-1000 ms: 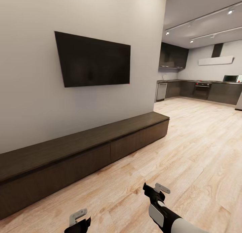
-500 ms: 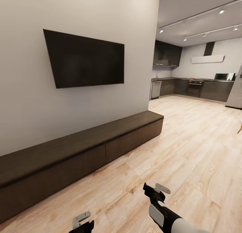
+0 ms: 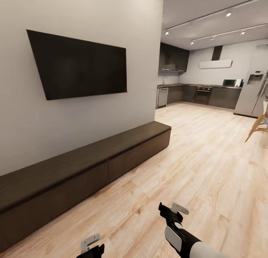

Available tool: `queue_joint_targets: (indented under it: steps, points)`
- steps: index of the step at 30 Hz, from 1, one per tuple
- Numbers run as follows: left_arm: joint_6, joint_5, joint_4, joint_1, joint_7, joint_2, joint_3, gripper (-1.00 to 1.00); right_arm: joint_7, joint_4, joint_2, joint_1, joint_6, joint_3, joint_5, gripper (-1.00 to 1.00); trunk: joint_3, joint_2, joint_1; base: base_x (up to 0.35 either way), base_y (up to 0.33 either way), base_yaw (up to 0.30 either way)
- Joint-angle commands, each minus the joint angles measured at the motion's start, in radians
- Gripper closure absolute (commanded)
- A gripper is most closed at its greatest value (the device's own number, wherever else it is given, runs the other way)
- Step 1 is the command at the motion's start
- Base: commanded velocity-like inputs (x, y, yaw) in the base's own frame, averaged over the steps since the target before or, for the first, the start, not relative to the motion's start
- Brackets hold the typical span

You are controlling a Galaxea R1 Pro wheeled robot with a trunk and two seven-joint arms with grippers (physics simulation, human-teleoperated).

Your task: Place each of the two pumpkins and all three candles from the living room inside a cabinet in the living room (use any cabinet), then make sure every cabinet is closed, and position the cauldron so it is next to a table in the living room.

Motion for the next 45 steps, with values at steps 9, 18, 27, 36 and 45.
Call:
queue_joint_targets:
  steps: [9,18,27,36,45]
  points:
    - [-0.001,0.008,-0.002,0.0,0.009,0.001,-0.009,-1.0,-0.005,-0.001,0.0,-0.001,-0.001,0.008,-0.006,-1.0,0.021,0.063,-0.035,0.0,0.0,-0.242]
    - [-0.001,0.006,-0.002,0.0,0.009,0.0,-0.01,-1.0,-0.005,-0.001,0.0,-0.001,0.002,0.007,-0.011,-1.0,0.046,0.126,-0.069,0.0,0.0,-0.273]
    - [0.0,0.008,-0.002,0.0,0.009,0.002,-0.01,-1.0,-0.005,-0.001,0.0,-0.001,0.004,0.008,-0.01,-1.0,0.074,0.189,-0.104,0.0,0.0,-0.285]
    - [0.0,0.006,-0.002,0.0,0.009,0.001,-0.01,-1.0,0.005,0.002,0.0,-0.001,0.011,0.009,-0.01,-1.0,0.099,0.245,-0.134,0.0,0.0,-0.288]
    - [-0.001,0.006,-0.003,0.0,0.008,0.002,-0.007,-1.0,0.058,0.033,0.0,-0.001,0.011,0.009,-0.01,-1.0,0.099,0.245,-0.134,0.0,0.0,-0.288]
